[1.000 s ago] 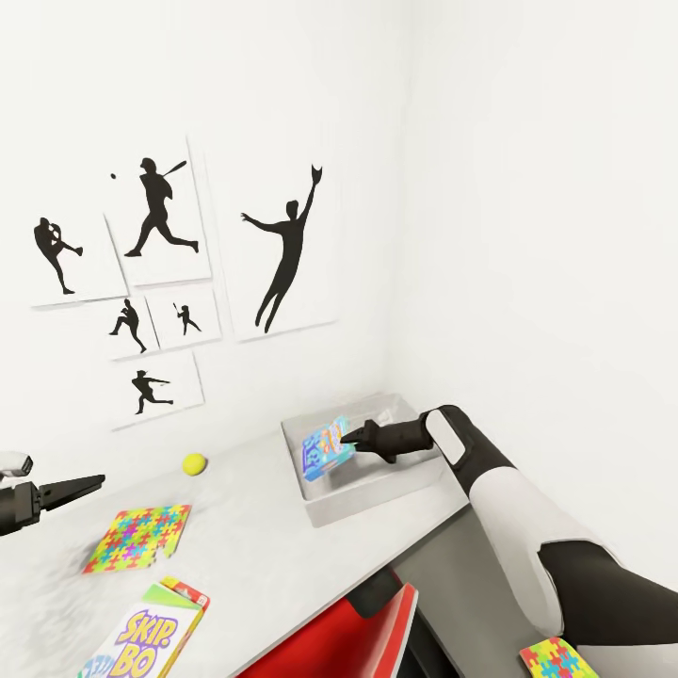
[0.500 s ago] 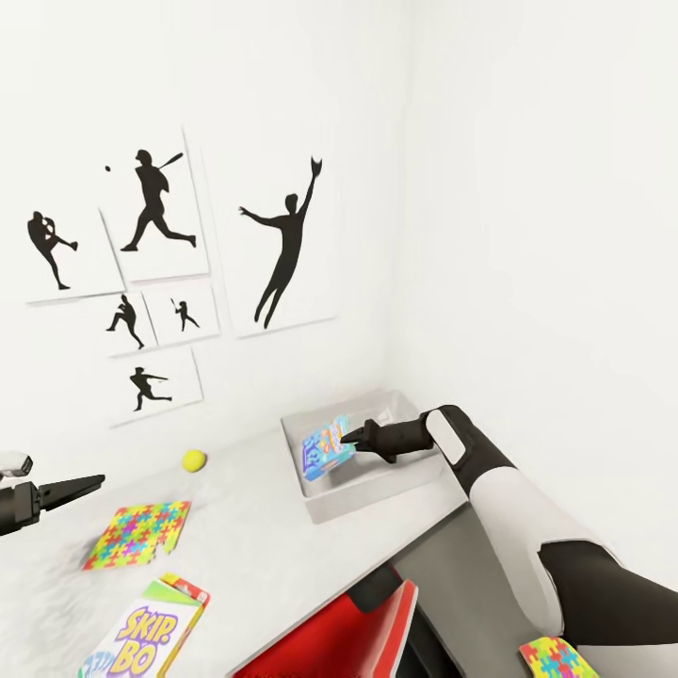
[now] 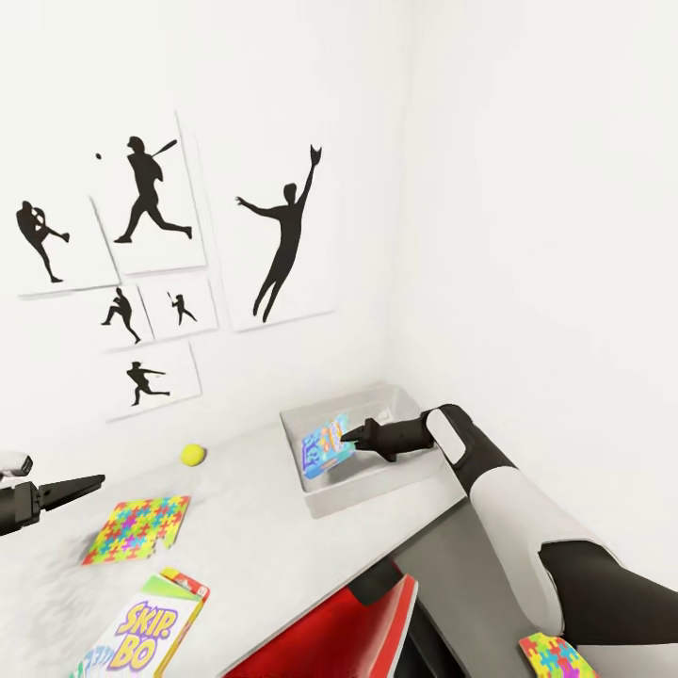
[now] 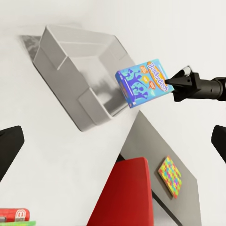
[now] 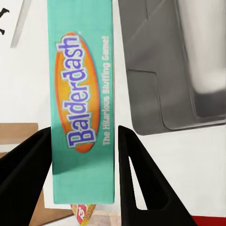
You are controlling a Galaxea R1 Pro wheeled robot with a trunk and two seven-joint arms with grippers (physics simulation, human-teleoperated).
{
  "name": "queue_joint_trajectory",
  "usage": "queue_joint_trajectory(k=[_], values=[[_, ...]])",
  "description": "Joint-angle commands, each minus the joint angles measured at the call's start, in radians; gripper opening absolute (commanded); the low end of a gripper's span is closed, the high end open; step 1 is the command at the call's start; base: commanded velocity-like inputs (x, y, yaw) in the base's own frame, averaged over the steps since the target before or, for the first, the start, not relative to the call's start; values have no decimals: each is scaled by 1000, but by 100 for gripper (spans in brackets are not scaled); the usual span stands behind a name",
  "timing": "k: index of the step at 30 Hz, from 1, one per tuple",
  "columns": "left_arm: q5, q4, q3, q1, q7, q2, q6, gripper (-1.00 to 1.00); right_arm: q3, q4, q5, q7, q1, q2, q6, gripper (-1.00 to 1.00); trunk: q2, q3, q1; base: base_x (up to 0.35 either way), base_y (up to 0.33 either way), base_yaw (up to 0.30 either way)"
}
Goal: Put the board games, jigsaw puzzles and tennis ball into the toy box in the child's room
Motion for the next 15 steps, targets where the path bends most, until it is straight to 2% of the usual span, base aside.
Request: queue_joint_trajectory(k=[1, 10, 15], values=[[-1, 0, 0, -1, -4, 0, 11, 100, 1, -1, 9, 10, -1, 0, 1, -100, -2, -4, 1, 0, 0, 0], [-1, 0, 0, -1, -4, 1, 11, 100, 0, -11, 12, 10, -6, 3, 1, -100, -2, -19, 1, 0, 0, 0], [-1, 0, 0, -1, -4, 1, 10, 100, 2, -49, 12, 11, -7, 3, 1, -100, -2, -27, 1, 0, 0, 0]])
